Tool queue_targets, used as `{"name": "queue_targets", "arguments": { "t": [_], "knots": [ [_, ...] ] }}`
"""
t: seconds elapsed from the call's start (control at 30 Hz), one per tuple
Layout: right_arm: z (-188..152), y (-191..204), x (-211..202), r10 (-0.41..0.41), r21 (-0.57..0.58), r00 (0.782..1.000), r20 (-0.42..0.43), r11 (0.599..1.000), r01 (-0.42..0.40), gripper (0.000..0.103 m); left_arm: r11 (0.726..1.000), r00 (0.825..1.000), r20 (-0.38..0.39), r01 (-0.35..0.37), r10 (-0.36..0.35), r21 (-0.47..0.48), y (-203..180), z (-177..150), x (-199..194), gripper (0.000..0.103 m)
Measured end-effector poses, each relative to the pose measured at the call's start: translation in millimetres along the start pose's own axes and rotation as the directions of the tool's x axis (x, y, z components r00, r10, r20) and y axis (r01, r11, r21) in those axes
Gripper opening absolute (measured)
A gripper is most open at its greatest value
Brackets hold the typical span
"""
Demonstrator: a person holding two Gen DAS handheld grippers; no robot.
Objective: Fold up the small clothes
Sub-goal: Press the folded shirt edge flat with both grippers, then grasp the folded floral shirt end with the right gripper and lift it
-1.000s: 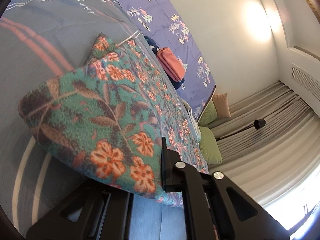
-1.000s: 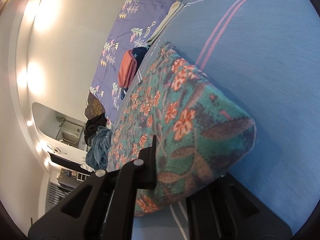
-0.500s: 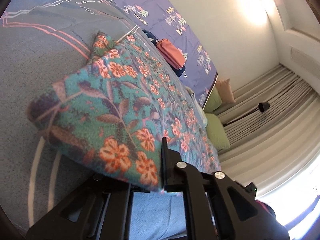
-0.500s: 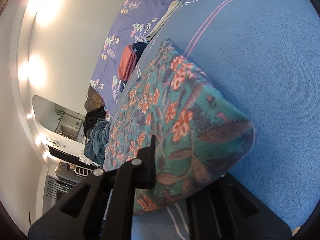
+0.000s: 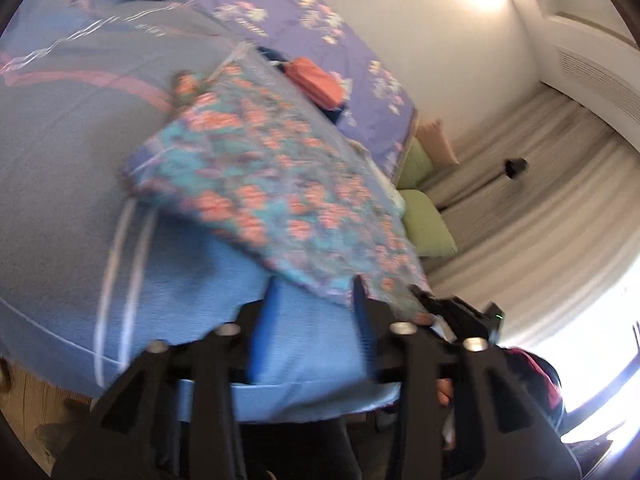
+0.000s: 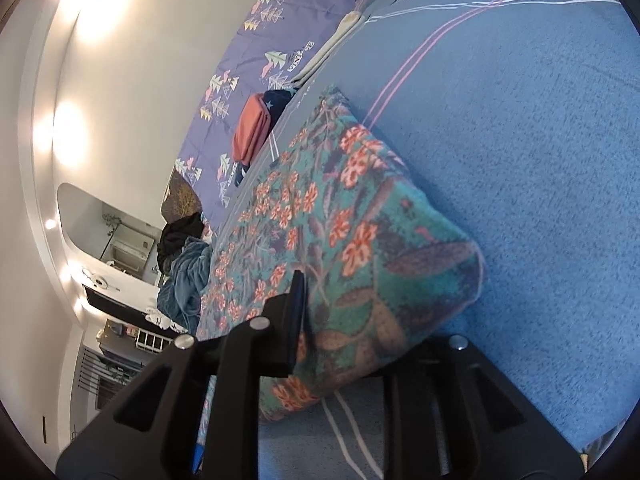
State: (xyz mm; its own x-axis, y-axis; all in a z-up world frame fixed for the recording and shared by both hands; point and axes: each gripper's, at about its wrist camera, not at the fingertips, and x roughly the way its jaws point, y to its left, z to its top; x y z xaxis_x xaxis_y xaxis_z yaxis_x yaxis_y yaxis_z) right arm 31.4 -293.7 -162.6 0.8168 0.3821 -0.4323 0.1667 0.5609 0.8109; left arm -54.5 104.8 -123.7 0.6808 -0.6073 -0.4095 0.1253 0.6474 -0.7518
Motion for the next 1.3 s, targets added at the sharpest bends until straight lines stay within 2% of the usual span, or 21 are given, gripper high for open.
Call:
{"name": "queue_targets", "arguments": {
  "t": [0.03, 0.13, 0.2, 0.23, 0.43, 0.5, 0.6, 0.73, 0.8, 0.87, 0.93, 1.0, 1.1, 1.2, 1.3],
  "knots": [
    [-0.3, -0.3, 0.0, -0.003, 0.005, 1.000, 0.016, 1.000, 0.003, 0.018, 1.000, 1.000, 0.009, 0.022, -0.022, 0.016, -7.0, 2.0, -1.7, 0.055],
    [-2.6, -0.4, -2.6, -0.020, 0.010, 0.999, 0.047, 1.000, 0.019, 0.018, 0.988, 0.993, 0.028, 0.107, -0.111, 0.116, -34.6, 13.4, -1.9, 0.061],
    [-3.5, -0.6, -2.6, -0.031, 0.012, 0.998, 0.055, 0.999, 0.031, 0.018, 0.979, 0.992, 0.039, 0.107, -0.116, 0.172, -48.5, 19.7, 3.8, 0.065],
    [-3.9, 0.6, -3.1, -0.039, 0.016, 0.997, 0.061, 0.999, 0.038, 0.018, 0.975, 0.994, 0.043, 0.093, -0.104, 0.201, -55.6, 26.6, 12.3, 0.071],
    [-7.7, 3.0, -14.9, -0.067, 0.024, 0.992, 0.111, 0.998, 0.064, 0.035, 0.963, 0.992, 0.024, 0.116, -0.126, 0.244, -73.5, 56.1, 58.3, 0.073],
    [-7.9, 1.3, -17.7, -0.058, 0.044, 0.993, 0.107, 0.998, 0.054, 0.041, 0.960, 0.993, 0.002, 0.113, -0.118, 0.256, -73.6, 63.0, 76.5, 0.074],
    [-4.9, -4.6, -19.8, -0.054, 0.086, 0.991, 0.119, 0.995, 0.043, 0.043, 0.961, 0.996, -0.035, 0.091, -0.085, 0.260, -63.8, 69.4, 111.9, 0.075],
    [1.9, -7.4, -13.2, -0.063, 0.105, 0.989, 0.130, 0.993, 0.050, 0.044, 0.984, 0.993, -0.107, 0.059, -0.041, 0.167, -30.7, 68.9, 149.0, 0.074],
    [5.7, -7.0, -9.2, -0.067, 0.109, 0.987, 0.145, 0.993, 0.052, 0.044, 0.977, 0.995, -0.086, 0.064, -0.047, 0.203, -27.9, 63.6, 149.3, 0.074],
    [6.7, -4.1, -5.0, -0.083, 0.104, 0.984, 0.160, 0.992, 0.067, 0.040, 0.969, 0.996, -0.086, 0.046, -0.025, 0.243, -31.8, 59.0, 149.6, 0.075],
    [5.4, -3.3, -3.5, -0.130, 0.111, 0.977, 0.168, 0.987, 0.113, 0.028, 0.965, 0.996, -0.087, 0.036, -0.014, 0.260, -32.8, 56.8, 150.1, 0.075],
    [4.0, -5.0, -4.1, -0.127, 0.128, 0.976, 0.177, 0.986, 0.105, 0.017, 0.966, 0.996, -0.088, 0.039, -0.017, 0.256, -31.4, 57.4, 150.9, 0.075],
    [2.0, 2.3, -6.9, -0.129, 0.082, 0.972, 0.197, 0.990, 0.114, 0.015, 0.971, 0.995, -0.094, 0.043, -0.021, 0.236, -29.4, 59.6, 150.3, 0.075],
    [-1.1, 21.6, -11.3, -0.117, -0.015, 0.965, 0.237, 0.992, 0.124, 0.014, 0.978, 0.993, -0.117, 0.046, -0.022, 0.205, -29.7, 66.0, 151.4, 0.075],
    [-5.5, 50.9, -10.9, -0.077, -0.158, 0.964, 0.256, 0.980, 0.120, 0.014, 0.985, 0.986, -0.145, 0.103, -0.082, 0.142, -30.5, 76.8, 155.1, 0.075]
  ]
}}
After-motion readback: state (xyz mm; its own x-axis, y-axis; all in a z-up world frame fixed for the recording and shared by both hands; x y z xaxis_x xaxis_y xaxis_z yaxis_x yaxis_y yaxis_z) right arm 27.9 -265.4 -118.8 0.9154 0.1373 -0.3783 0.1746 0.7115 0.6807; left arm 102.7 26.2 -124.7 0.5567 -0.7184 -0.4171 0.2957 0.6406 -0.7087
